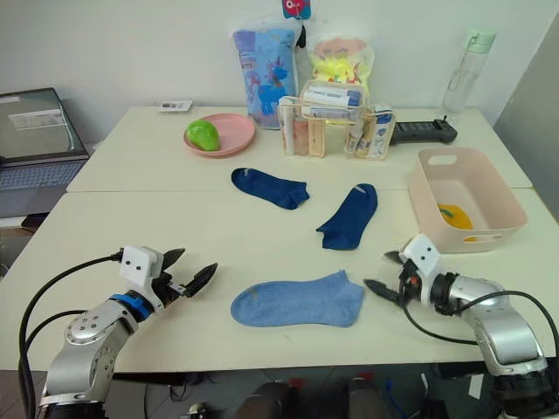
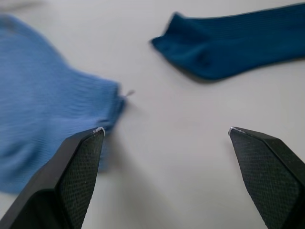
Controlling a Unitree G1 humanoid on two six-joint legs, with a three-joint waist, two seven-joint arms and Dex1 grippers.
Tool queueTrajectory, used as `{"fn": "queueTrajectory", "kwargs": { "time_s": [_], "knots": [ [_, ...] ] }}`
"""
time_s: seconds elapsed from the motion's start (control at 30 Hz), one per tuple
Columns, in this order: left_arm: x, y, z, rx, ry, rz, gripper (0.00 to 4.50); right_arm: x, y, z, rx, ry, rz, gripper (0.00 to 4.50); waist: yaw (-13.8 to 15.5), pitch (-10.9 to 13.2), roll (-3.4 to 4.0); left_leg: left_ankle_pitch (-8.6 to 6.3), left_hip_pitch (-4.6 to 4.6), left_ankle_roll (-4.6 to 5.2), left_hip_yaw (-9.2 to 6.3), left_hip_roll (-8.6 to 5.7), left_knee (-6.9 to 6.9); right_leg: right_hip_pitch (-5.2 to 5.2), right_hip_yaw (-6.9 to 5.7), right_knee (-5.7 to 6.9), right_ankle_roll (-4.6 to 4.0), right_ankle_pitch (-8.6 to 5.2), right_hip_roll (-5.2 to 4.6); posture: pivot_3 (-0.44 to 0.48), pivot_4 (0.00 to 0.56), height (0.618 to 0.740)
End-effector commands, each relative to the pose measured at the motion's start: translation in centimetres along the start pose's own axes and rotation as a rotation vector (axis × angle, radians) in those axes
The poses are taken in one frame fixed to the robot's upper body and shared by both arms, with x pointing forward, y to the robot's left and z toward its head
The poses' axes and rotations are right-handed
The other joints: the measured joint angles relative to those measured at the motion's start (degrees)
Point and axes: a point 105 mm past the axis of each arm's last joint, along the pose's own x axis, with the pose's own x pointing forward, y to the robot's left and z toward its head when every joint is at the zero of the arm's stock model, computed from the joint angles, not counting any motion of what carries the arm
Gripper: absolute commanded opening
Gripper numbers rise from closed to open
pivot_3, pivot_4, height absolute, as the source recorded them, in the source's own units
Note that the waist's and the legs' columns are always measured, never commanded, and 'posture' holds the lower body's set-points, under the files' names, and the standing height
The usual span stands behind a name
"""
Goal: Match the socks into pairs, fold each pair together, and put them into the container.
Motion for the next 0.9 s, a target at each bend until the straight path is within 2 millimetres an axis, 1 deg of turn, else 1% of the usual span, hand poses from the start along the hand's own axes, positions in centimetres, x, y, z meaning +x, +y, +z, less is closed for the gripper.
{"fn": "queueTrajectory", "kwargs": {
  "time_s": [0.03,0.13,0.33,0.37,0.4,0.47,0.63,0.7,0.73,0.77,0.8,0.9],
  "knots": [
    [0.1,-0.6,1.3,0.045,-0.035,-0.037,4.5,0.6,1.6,0.7,0.039,0.02,0.069,4.49,0.03,0.0,0.0,0.0,0.01,0.0,0.01,0.0,0.0,0.0,0.0,0.0,0.0,0.0,0.0,0.0,0.15,0.74],
    [0.1,-0.6,1.2,0.055,-0.031,-0.033,4.5,1.1,2.0,0.0,0.015,0.079,0.075,4.49,0.03,0.0,0.0,0.0,0.01,0.0,0.0,-0.01,0.0,0.0,-0.01,0.01,0.0,0.0,0.0,0.0,0.15,0.74],
    [-0.3,-0.7,0.9,0.059,-0.025,-0.034,4.5,1.6,3.6,-0.4,-0.001,0.108,0.156,4.49,0.02,-0.01,-0.01,0.0,0.01,0.0,0.0,-0.01,0.0,-0.01,-0.02,0.0,0.0,0.0,0.0,0.0,0.15,0.74],
    [-0.4,-0.6,0.9,0.065,-0.023,-0.028,4.5,1.6,3.8,-0.5,-0.007,0.109,0.164,4.12,0.03,-0.01,-0.01,0.0,0.0,0.0,0.0,-0.01,0.0,-0.01,-0.02,0.0,0.0,0.0,0.0,0.0,0.15,0.74],
    [-0.4,-0.6,0.9,0.068,-0.021,-0.026,4.5,1.6,4.0,-0.5,-0.008,0.11,0.173,3.93,0.03,-0.01,-0.01,0.0,0.0,0.0,-0.01,0.0,0.0,0.0,-0.02,0.0,0.0,0.0,0.0,0.0,0.15,0.74],
    [-0.4,-0.6,0.9,0.07,-0.022,-0.027,4.5,1.6,3.9,-0.6,-0.003,0.107,0.173,3.29,0.03,-0.01,-0.01,0.0,0.0,0.0,-0.01,-0.01,0.0,0.0,-0.02,0.0,0.0,0.0,0.0,0.0,0.15,0.74],
    [-0.3,-0.7,0.8,0.078,-0.018,-0.042,4.5,1.4,3.4,-0.7,0.01,0.1,0.156,1.51,0.05,-0.01,-0.01,0.0,0.0,0.0,0.0,-0.01,0.0,0.0,-0.02,0.0,0.0,0.0,0.0,0.0,0.15,0.74],
    [-0.2,-1.1,0.7,0.091,-0.014,-0.07,4.5,1.2,3.2,-0.8,0.009,0.101,0.145,0.83,0.06,-0.01,-0.01,0.0,0.0,0.0,0.0,0.0,0.0,0.0,-0.02,0.0,0.0,0.0,0.0,0.0,0.15,0.74],
    [-0.1,-1.5,0.9,0.1,-0.019,-0.098,4.5,1.0,2.8,-0.5,0.024,0.09,0.131,0.41,0.06,-0.01,-0.01,0.0,0.0,0.0,0.0,0.0,0.0,0.0,-0.02,0.0,0.0,0.0,0.0,0.0,0.15,0.74],
    [0.0,-1.8,1.1,0.106,-0.023,-0.118,4.5,0.8,2.6,-0.4,0.036,0.081,0.122,0.17,0.06,-0.01,-0.01,0.0,0.0,0.0,-0.01,-0.01,0.0,0.0,-0.02,0.0,0.0,0.0,0.0,0.0,0.15,0.74],
    [0.2,-2.2,1.4,0.107,-0.031,-0.145,4.5,0.5,2.2,-0.2,0.048,0.076,0.114,0.05,0.07,-0.01,-0.01,0.0,0.0,0.0,0.0,-0.01,0.0,0.0,-0.01,0.0,0.0,0.0,0.0,0.0,0.15,0.74],
    [0.6,-4.0,2.9,0.119,-0.059,-0.274,4.5,-0.8,1.0,0.0,0.056,0.087,0.096,0.05,0.18,0.0,-0.02,0.0,-0.01,0.0,0.0,-0.02,0.02,0.01,-0.02,0.0,0.0,0.0,-0.01,0.0,0.15,0.74]
  ]
}}
